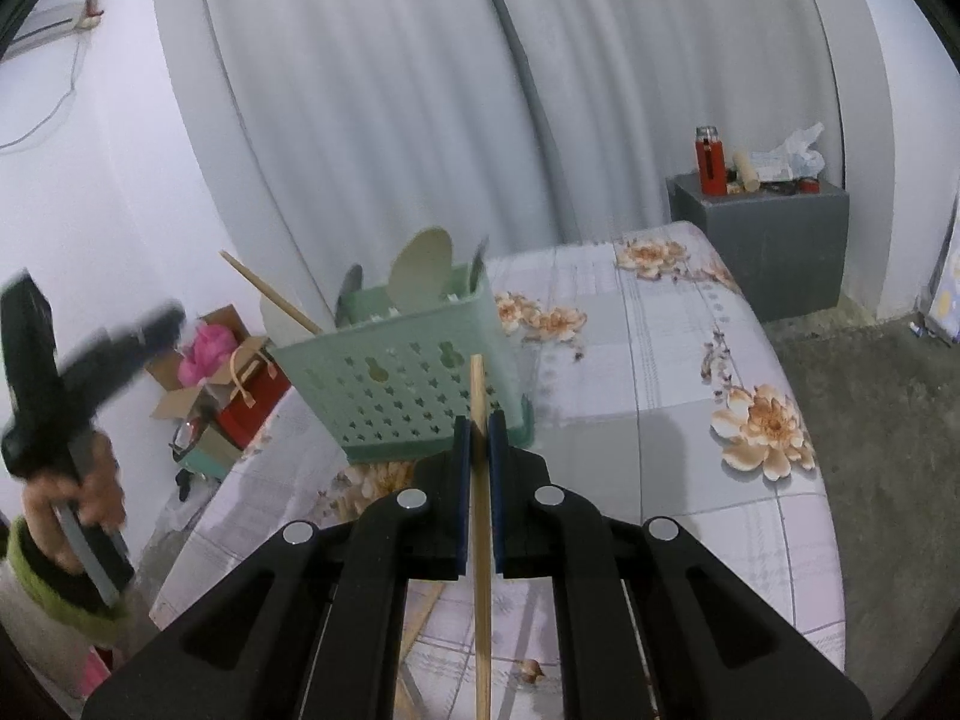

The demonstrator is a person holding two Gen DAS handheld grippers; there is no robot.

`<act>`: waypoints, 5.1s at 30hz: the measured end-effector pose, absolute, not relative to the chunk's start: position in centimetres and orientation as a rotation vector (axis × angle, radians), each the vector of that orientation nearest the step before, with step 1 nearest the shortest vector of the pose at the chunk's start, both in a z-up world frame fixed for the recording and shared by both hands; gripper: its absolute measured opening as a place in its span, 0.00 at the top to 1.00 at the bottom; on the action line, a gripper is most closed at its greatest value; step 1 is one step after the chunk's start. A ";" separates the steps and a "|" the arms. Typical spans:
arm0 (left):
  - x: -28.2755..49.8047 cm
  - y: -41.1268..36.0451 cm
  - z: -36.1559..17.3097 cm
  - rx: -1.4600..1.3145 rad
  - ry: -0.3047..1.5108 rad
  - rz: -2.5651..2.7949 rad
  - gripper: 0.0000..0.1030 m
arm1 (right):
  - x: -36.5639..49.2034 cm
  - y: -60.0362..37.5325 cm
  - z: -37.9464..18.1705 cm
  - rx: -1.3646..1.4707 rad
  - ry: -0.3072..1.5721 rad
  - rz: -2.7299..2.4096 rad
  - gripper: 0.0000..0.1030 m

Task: Organize utensils

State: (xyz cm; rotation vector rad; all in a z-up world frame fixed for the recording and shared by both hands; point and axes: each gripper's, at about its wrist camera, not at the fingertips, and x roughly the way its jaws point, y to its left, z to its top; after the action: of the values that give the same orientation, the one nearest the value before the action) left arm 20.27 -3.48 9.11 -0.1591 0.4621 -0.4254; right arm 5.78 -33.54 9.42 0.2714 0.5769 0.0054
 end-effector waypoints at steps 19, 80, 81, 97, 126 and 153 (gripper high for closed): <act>18.5 -1.3 0.4 -0.135 0.708 -0.289 0.26 | 8.3 -29.5 22.3 0.125 0.243 0.115 0.94; 19.4 -7.8 -4.5 -0.178 0.983 -0.533 0.58 | 6.1 -30.8 -0.4 0.408 0.832 0.007 0.61; 19.7 -8.3 -4.8 -0.174 1.001 -0.540 0.59 | 6.1 -31.0 -0.4 0.413 0.834 0.009 0.61; 23.0 -13.0 -5.5 -0.012 1.068 -0.511 0.96 | 5.7 -31.4 -1.1 0.443 0.851 0.030 0.61; 18.7 -7.9 -5.7 -0.047 0.992 -0.364 0.96 | 9.0 -26.7 -2.6 0.078 0.973 0.009 0.92; 17.9 -9.6 -5.5 0.155 0.953 -0.340 0.77 | 8.0 -28.1 -2.7 0.124 0.974 0.012 0.93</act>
State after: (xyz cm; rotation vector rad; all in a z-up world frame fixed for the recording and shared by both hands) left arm 17.86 -9.57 -5.48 0.1549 0.9534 -0.3400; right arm 7.99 -28.08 -2.66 0.1244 0.9741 0.0124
